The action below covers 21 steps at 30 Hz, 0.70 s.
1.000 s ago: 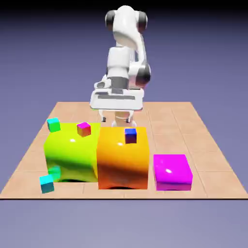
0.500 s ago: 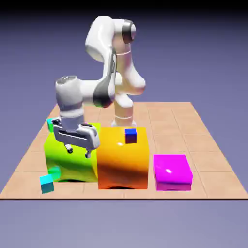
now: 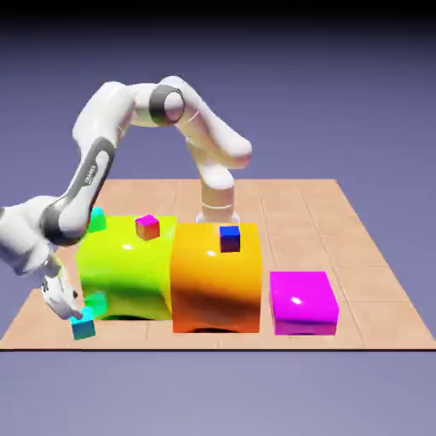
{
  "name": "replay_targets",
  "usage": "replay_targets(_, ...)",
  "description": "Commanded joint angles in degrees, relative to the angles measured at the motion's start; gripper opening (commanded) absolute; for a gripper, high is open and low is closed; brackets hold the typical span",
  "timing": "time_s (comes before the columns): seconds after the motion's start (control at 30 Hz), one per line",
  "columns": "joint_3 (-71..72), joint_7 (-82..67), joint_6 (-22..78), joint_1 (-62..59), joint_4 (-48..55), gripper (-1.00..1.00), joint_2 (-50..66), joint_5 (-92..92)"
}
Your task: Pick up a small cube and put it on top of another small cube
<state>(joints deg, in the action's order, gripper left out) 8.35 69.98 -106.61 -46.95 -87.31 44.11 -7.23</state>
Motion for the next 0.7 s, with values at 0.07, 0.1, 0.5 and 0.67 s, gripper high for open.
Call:
replay_targets(0.07, 0.0, -0.5, -7.5, 0.7, -4.2, 0.0, 3.3, -0.2)
replay_targets(0.1, 0.0, -0.5, -8.2, 0.8, -4.6, 0.0, 3.6, -0.2)
replay_targets(0.5, -12.7, -7.6, 6.6, 7.2, -4.6, -1.0, -10.2, -2.4)
replay_targets(0.67, -23.1, -11.3, 11.2, 15.0, -8.9, -1.0, -18.3, -2.1)
